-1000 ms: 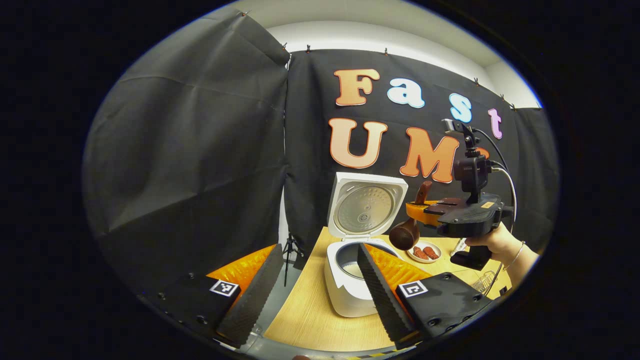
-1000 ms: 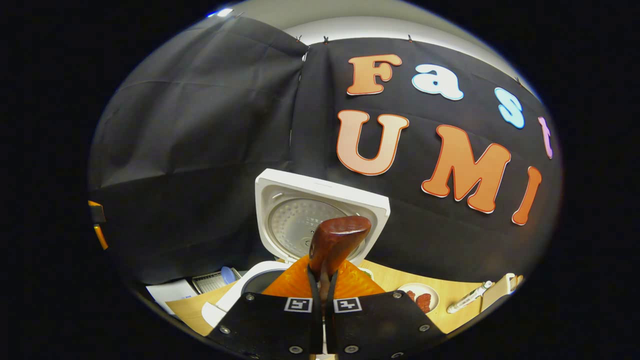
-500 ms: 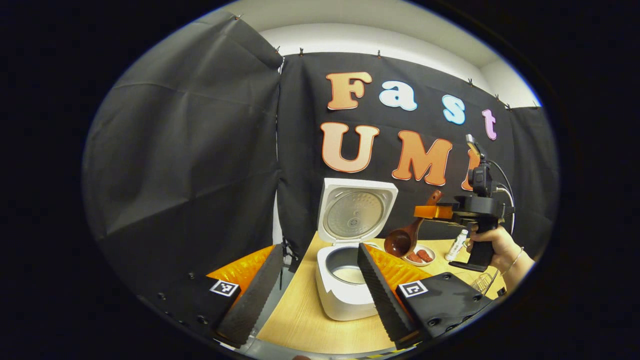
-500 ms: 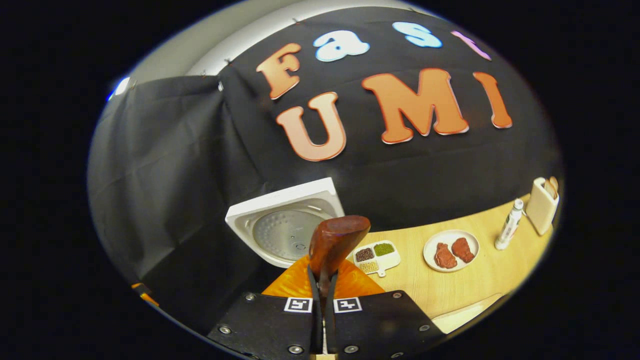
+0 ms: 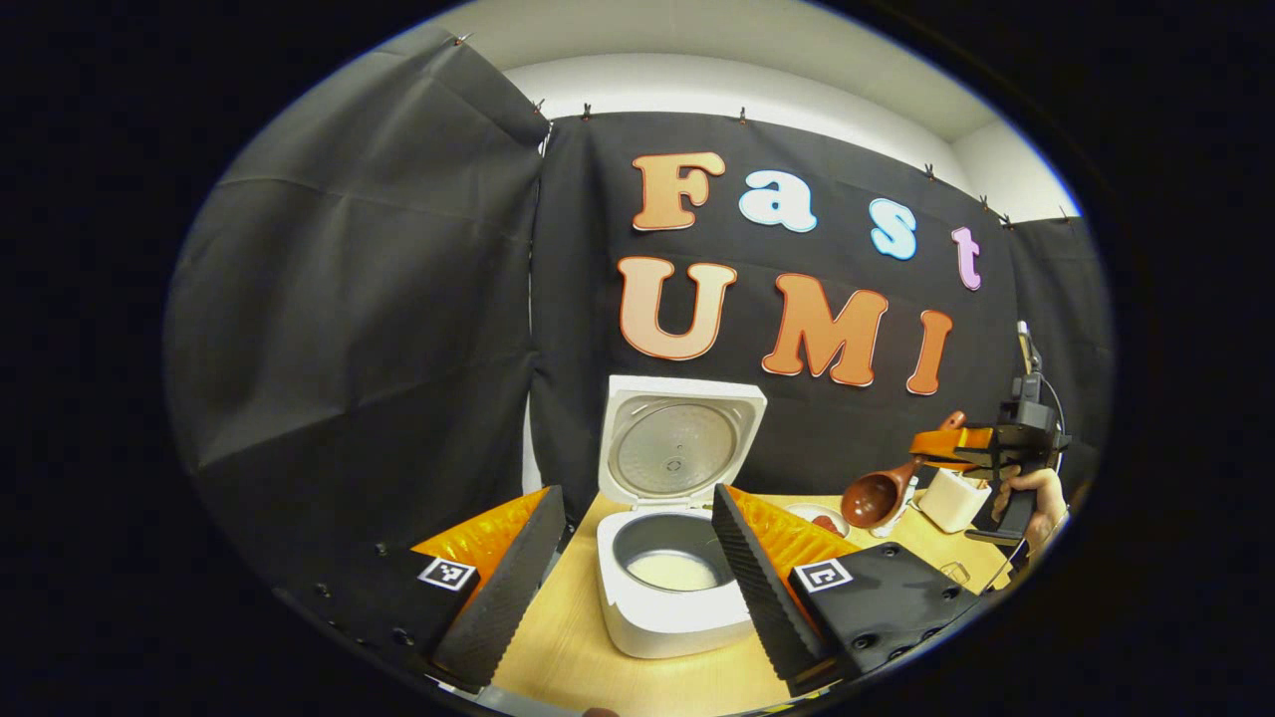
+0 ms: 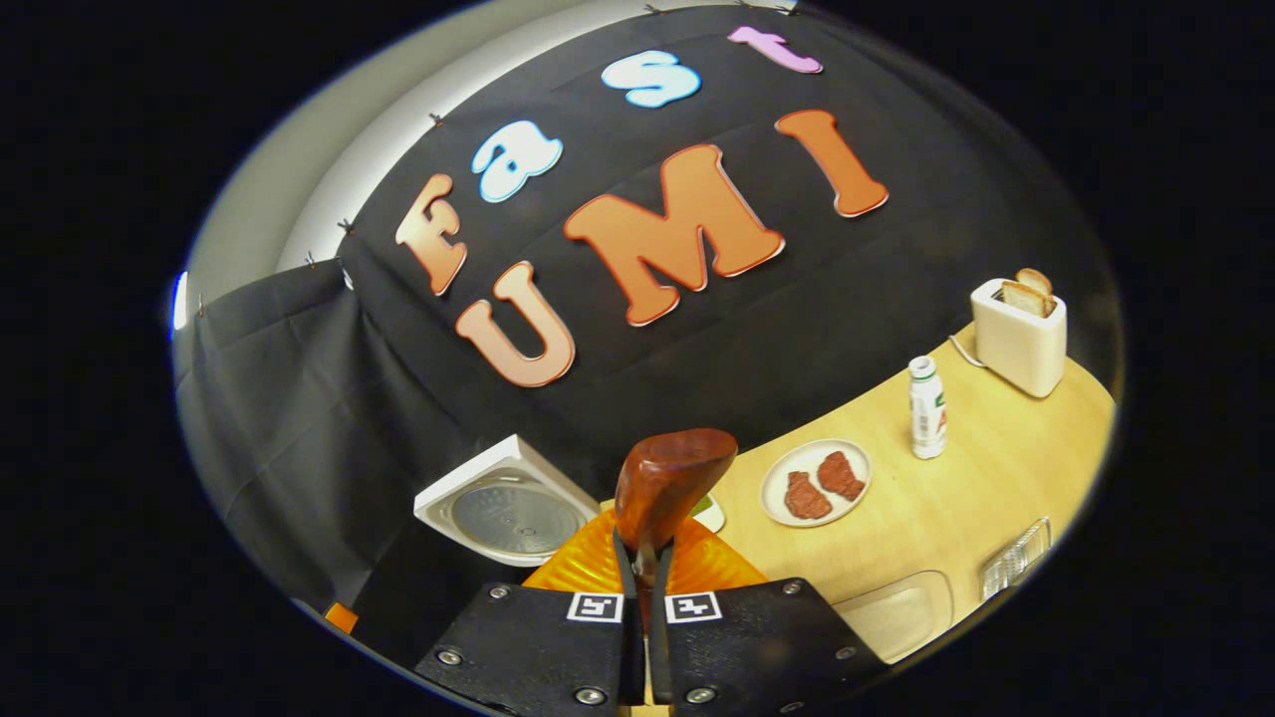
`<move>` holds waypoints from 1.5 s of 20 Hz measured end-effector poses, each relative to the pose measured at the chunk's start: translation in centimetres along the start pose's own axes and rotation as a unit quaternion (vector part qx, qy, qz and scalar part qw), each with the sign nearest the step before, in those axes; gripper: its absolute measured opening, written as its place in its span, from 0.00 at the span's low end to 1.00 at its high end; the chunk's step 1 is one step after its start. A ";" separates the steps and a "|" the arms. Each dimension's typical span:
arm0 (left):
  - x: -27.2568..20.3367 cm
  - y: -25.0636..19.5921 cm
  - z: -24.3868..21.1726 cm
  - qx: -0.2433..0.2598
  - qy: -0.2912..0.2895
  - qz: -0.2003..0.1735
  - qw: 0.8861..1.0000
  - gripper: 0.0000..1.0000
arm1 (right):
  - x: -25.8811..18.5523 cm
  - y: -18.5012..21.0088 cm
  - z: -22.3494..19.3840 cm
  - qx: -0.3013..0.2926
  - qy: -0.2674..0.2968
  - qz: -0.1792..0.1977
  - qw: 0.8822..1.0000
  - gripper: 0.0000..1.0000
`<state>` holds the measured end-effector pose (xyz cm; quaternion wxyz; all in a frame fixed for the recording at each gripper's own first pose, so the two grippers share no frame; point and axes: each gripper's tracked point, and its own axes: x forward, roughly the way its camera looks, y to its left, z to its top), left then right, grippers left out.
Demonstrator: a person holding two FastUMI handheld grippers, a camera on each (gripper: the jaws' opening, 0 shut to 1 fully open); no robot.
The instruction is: Close the left gripper, press the button to open the rice cooker; take a wooden spoon from the chopstick holder with the right hand, scoop a spoonful of rice and pour it into the rice cooker, then put the wooden spoon back into the chopstick holder.
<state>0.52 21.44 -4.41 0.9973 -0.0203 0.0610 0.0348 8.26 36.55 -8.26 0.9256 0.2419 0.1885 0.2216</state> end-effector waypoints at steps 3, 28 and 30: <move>0.7 -1.7 0.1 0.000 0.000 -0.008 1.000 1.00 | -2.8 -5.1 2.1 0.004 -0.017 -0.036 0.999 0.01; 2.8 -13.7 -2.7 0.026 0.034 -0.043 0.998 1.00 | -11.3 -31.5 -3.1 0.039 0.009 -0.225 0.974 0.01; 2.7 -13.5 -2.9 0.030 0.038 -0.040 0.998 1.00 | -10.8 -31.7 -4.1 0.030 0.018 -0.227 0.973 0.01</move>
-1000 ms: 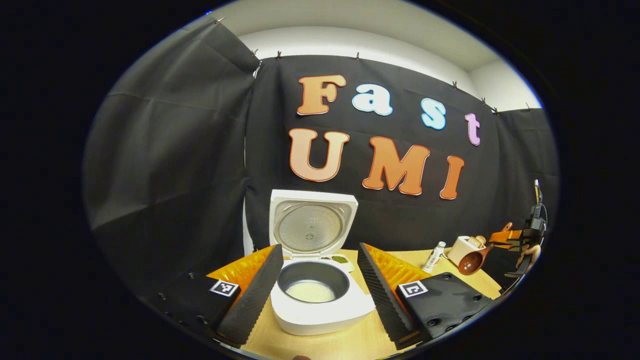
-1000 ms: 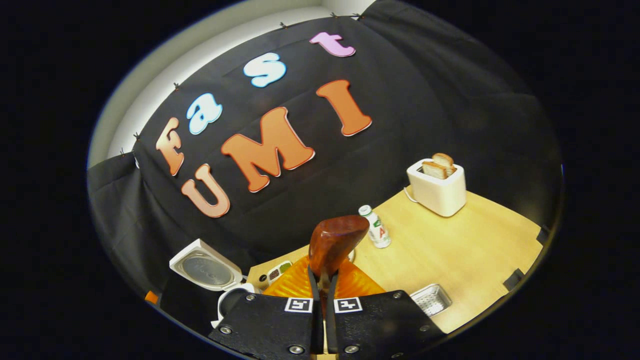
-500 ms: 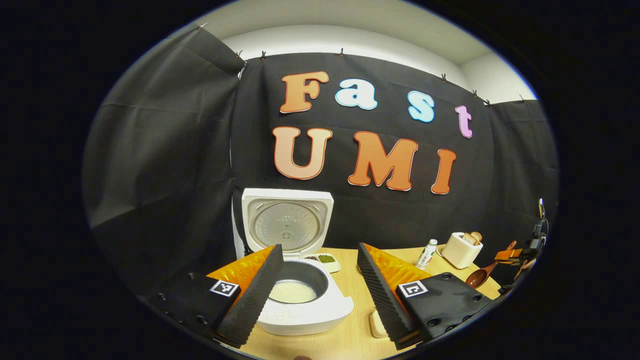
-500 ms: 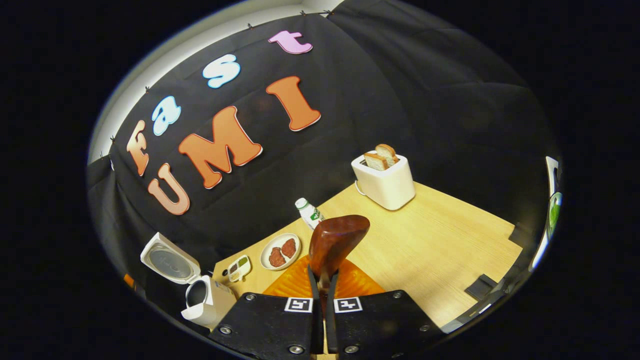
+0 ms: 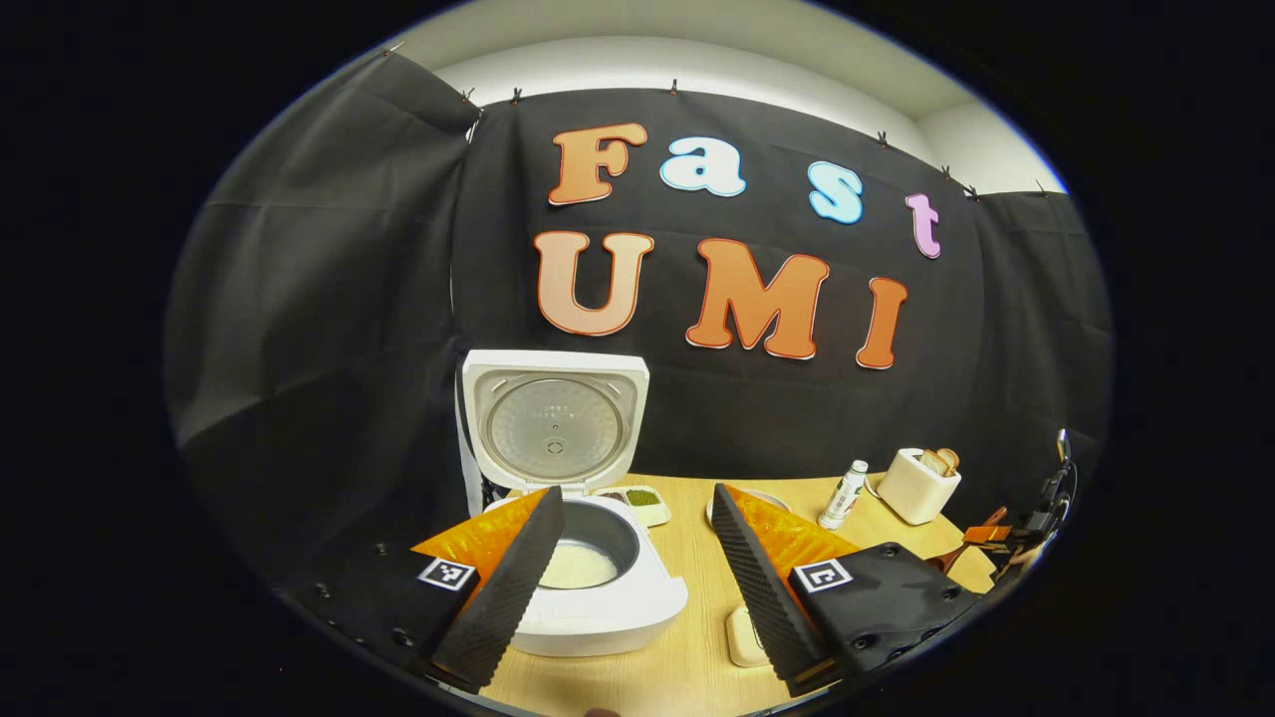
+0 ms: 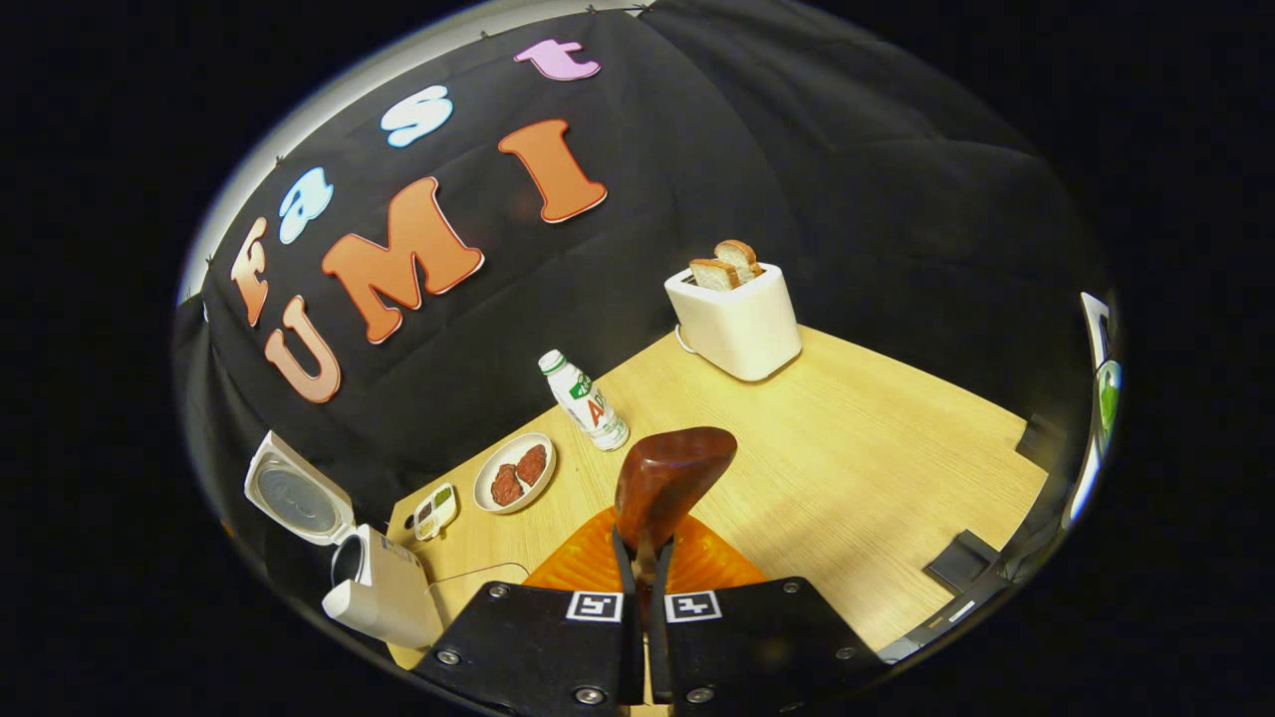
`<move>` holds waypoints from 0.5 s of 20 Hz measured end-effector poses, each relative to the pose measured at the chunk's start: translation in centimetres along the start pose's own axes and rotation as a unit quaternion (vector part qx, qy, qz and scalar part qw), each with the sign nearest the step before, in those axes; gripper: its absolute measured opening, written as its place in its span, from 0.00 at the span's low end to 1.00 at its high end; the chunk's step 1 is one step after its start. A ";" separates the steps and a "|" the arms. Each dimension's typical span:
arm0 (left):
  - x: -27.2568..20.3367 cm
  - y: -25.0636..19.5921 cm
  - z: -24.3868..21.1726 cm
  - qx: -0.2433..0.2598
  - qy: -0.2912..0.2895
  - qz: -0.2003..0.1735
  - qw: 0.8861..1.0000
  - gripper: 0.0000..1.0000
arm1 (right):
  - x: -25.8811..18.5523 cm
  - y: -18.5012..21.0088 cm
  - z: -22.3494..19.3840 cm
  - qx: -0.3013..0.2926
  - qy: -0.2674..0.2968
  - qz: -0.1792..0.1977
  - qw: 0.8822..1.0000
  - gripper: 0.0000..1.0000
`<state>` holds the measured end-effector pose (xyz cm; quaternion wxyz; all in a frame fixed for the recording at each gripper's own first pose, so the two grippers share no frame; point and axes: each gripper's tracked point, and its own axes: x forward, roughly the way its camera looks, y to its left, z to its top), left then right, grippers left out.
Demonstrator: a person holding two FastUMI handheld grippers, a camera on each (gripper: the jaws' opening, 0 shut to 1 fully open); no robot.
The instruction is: Close the left gripper, press the button to open the rice cooker; take a wooden spoon from the chopstick holder with the right hand, scoop a spoonful of rice and pour it into the rice cooker, then put the wooden spoon back into the chopstick holder.
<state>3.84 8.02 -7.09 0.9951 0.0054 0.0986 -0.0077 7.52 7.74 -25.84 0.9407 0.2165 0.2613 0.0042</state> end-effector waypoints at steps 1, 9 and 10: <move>-0.2 0.2 -0.1 0.001 0.001 0.003 1.000 1.00 | 0.4 -0.1 -0.4 -0.001 0.005 -0.004 1.000 0.01; -0.5 1.3 0.2 0.001 0.000 0.019 1.000 1.00 | 1.8 -0.9 -2.1 -0.006 0.009 -0.016 1.000 0.08; -0.4 1.3 0.2 0.002 0.000 0.019 1.000 1.00 | 1.8 -1.1 -2.6 -0.011 0.014 -0.019 1.000 0.09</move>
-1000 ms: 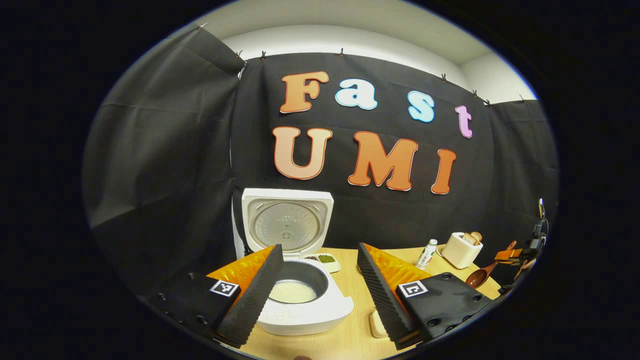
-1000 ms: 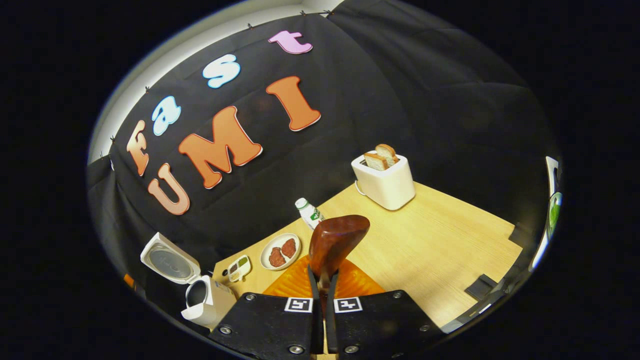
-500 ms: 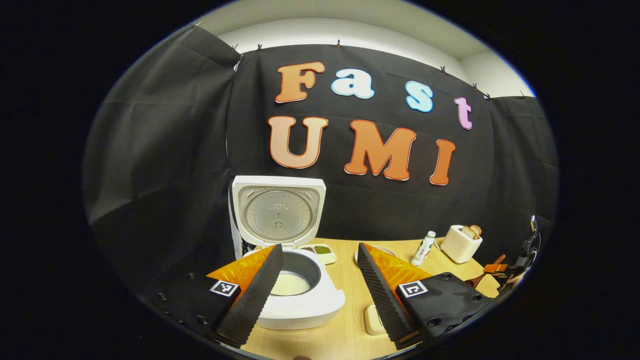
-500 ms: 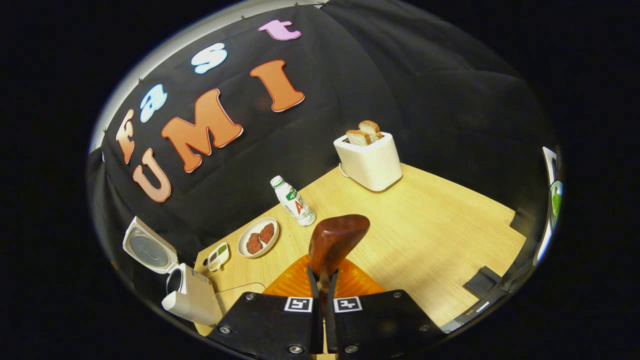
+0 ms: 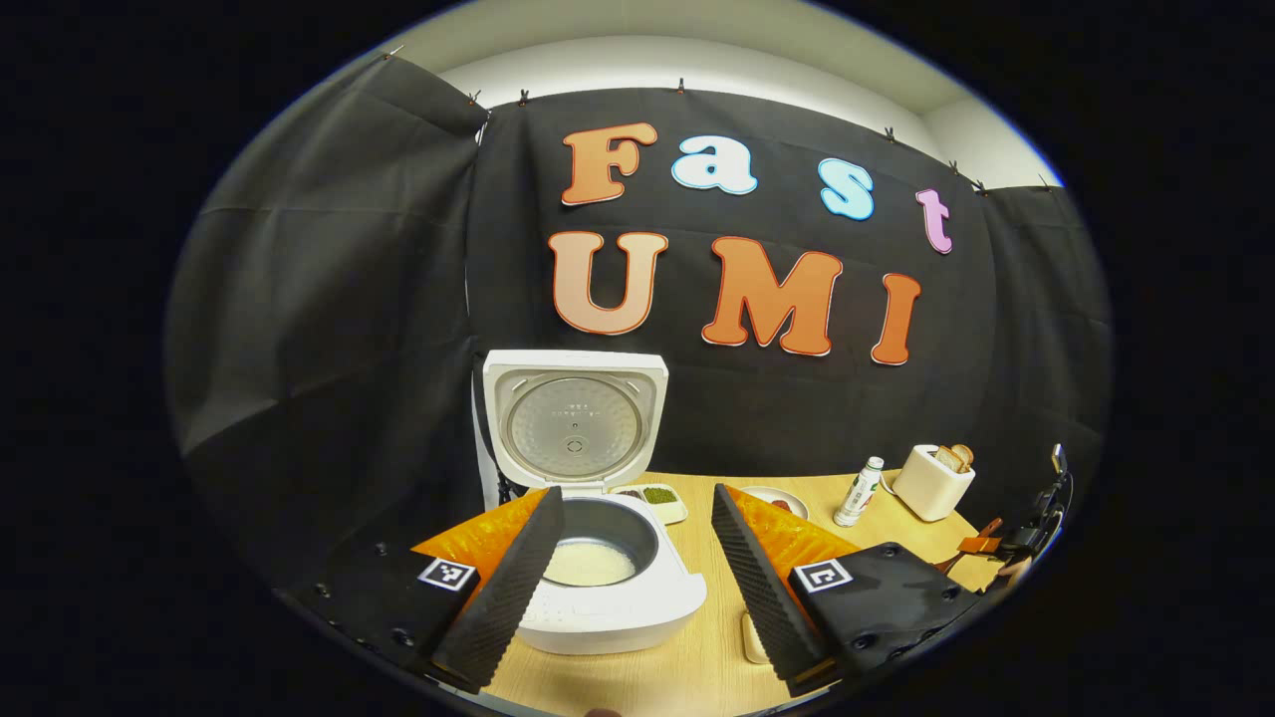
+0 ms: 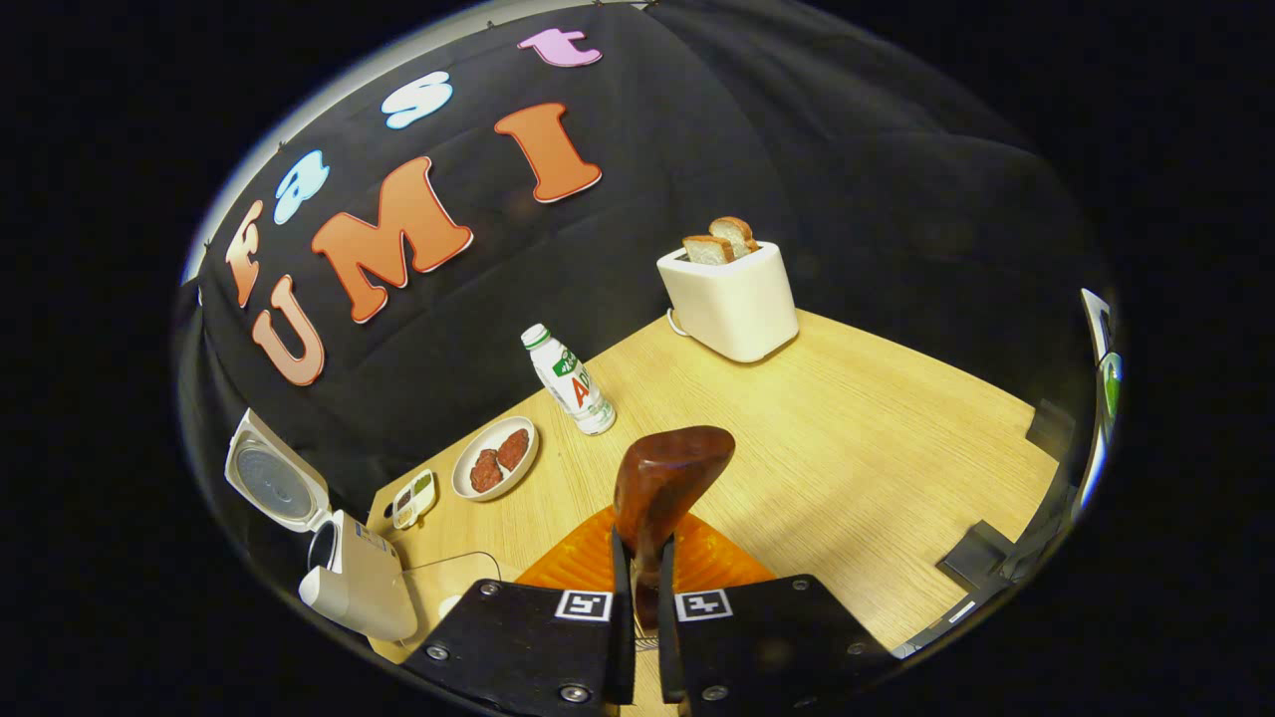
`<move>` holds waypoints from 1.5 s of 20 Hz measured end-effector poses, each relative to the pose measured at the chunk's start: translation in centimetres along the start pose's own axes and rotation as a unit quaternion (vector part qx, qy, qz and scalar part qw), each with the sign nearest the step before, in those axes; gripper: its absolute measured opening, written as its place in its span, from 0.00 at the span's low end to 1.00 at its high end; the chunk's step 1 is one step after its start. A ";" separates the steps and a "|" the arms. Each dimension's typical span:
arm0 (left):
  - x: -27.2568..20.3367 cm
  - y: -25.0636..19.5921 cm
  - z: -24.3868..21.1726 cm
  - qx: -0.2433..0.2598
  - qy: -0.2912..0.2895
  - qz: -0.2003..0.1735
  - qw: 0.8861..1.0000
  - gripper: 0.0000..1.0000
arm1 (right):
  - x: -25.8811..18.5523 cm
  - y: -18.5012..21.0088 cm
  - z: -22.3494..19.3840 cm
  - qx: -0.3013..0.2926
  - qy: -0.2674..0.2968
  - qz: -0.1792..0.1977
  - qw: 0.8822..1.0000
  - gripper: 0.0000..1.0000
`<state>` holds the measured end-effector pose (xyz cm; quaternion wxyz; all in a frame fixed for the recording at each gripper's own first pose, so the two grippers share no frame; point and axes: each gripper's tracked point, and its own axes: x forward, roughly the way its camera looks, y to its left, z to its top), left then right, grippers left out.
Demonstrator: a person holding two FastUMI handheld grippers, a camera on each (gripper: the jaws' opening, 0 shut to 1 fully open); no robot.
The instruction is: Close the left gripper, press the button to open the rice cooker; take a wooden spoon from the chopstick holder with the right hand, scoop a spoonful of rice and pour it into the rice cooker, then put the wooden spoon back into the chopstick holder.
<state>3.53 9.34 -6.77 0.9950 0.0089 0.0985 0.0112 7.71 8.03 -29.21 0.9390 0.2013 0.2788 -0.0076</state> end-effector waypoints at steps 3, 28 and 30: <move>0.2 0.0 0.2 0.000 0.000 -0.001 1.000 1.00 | 0.4 -0.5 -1.2 -0.005 0.013 -0.004 1.000 0.12; 13.4 4.6 15.0 0.000 0.006 0.004 1.000 1.00 | -10.1 1.4 8.3 -0.084 -0.122 -0.085 0.985 0.95; 15.2 5.1 15.8 -0.002 0.014 0.008 1.000 1.00 | -11.1 2.1 8.9 -0.098 -0.135 -0.082 0.983 0.95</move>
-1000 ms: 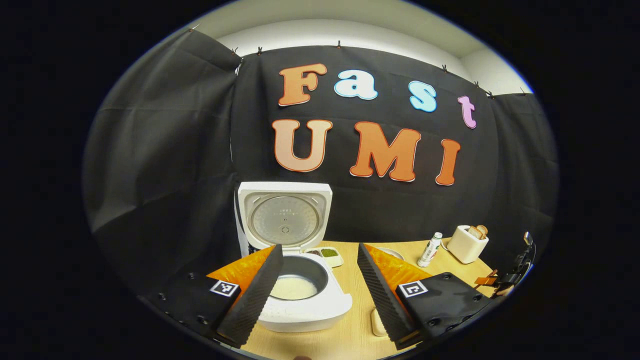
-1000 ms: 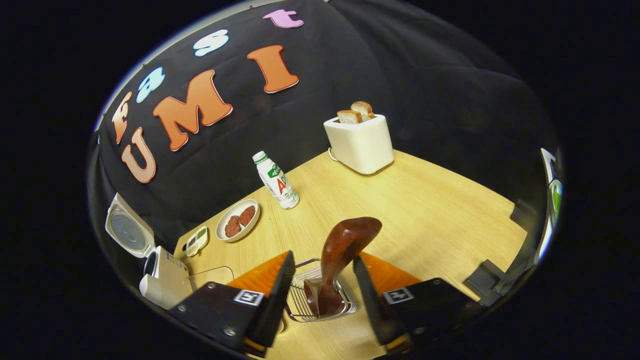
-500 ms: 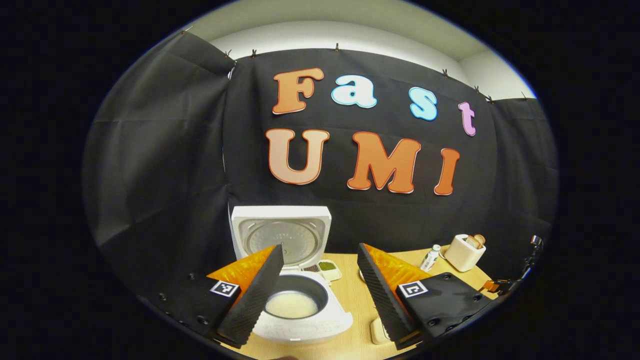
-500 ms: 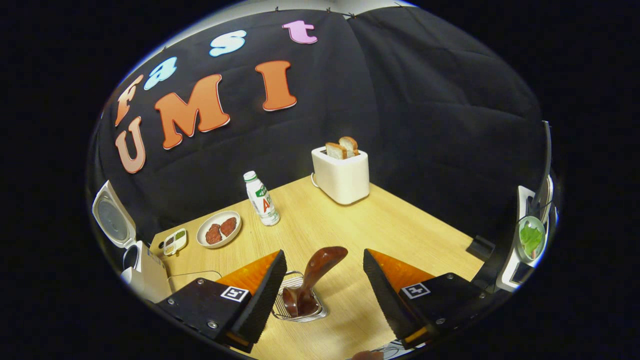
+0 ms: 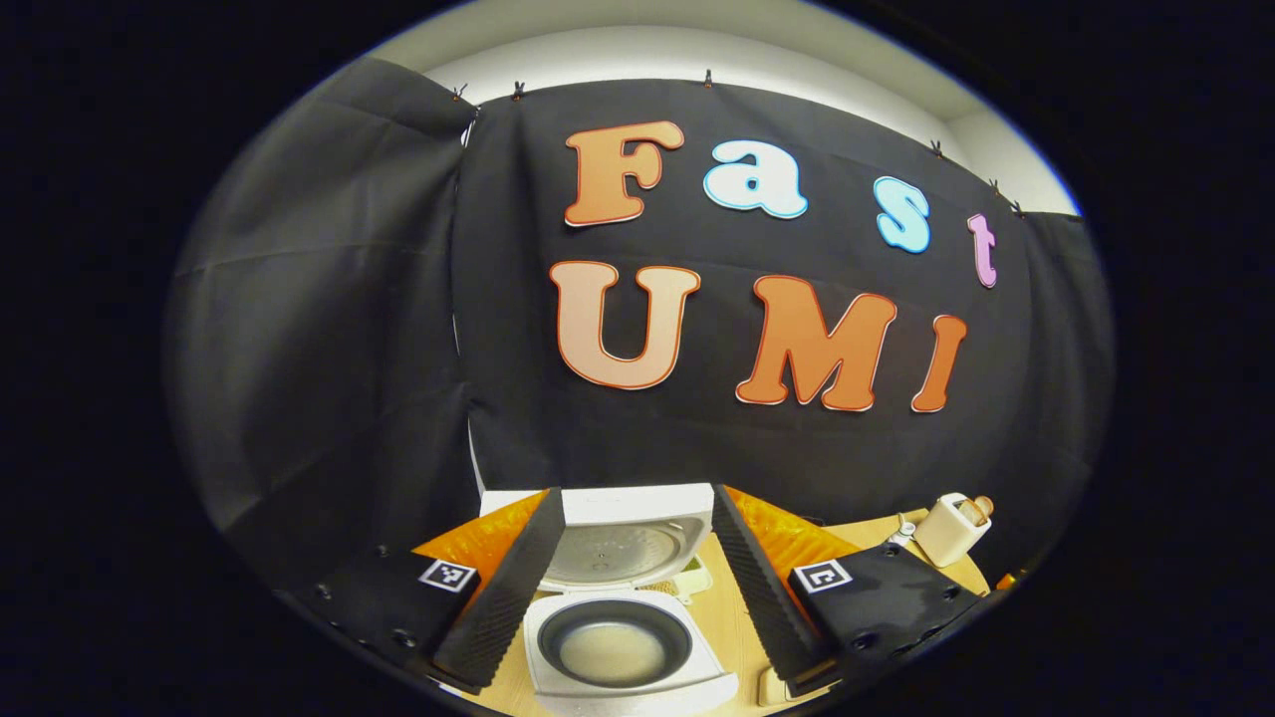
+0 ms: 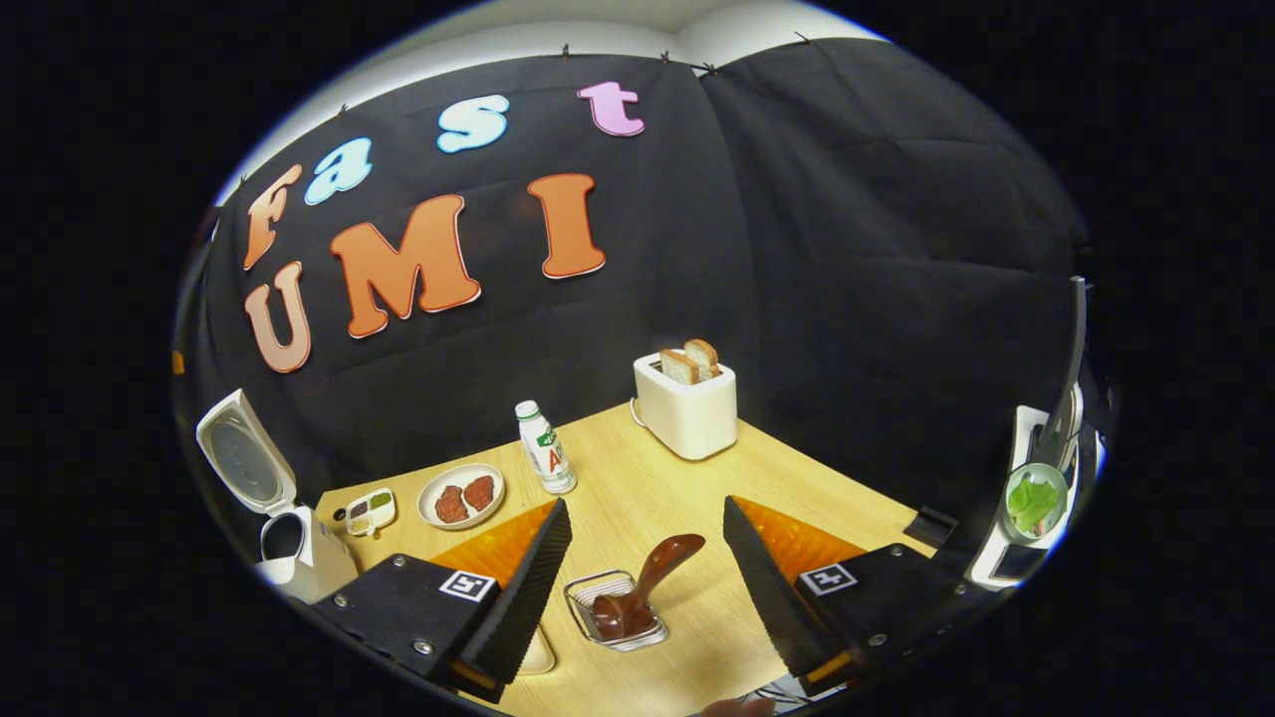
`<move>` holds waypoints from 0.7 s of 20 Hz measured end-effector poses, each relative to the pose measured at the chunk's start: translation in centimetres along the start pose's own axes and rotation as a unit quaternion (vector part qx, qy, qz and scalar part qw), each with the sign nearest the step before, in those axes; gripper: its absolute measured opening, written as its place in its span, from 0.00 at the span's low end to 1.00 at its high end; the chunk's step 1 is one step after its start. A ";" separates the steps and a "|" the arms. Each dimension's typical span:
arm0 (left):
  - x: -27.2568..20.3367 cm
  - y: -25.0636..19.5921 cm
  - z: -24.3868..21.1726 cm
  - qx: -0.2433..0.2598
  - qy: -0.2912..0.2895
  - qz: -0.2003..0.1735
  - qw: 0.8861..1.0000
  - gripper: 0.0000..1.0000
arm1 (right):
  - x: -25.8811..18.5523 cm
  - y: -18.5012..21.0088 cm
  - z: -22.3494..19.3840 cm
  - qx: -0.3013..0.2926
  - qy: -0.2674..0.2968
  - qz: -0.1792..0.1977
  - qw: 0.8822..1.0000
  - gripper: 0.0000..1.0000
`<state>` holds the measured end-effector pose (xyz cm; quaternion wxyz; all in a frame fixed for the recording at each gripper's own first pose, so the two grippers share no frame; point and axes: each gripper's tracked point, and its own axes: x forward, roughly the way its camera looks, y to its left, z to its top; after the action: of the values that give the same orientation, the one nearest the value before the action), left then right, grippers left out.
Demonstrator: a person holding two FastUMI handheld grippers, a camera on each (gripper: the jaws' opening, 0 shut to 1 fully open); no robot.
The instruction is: Close the left gripper, press the button to open the rice cooker; take a wooden spoon from the chopstick holder with the right hand, scoop a spoonful of rice and pour it into the rice cooker, then put the wooden spoon back into the chopstick holder.
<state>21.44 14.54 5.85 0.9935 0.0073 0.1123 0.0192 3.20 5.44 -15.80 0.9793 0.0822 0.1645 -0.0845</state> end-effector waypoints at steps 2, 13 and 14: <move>1.7 0.5 0.5 -0.005 0.016 0.006 1.000 1.00 | -0.7 0.6 1.0 -0.017 -0.017 0.005 1.000 0.95; 12.5 2.8 0.3 -0.023 0.098 0.032 0.994 1.00 | -1.0 -0.1 2.1 -0.048 -0.029 0.005 0.998 0.95; 13.5 3.0 -0.5 -0.021 0.111 0.036 0.993 1.00 | -0.9 -0.3 2.0 -0.046 -0.026 0.001 0.999 0.95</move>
<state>34.41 18.05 2.42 0.9735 -0.0114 0.2211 0.0577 2.91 4.85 -13.67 0.9862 0.0350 0.1421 -0.0777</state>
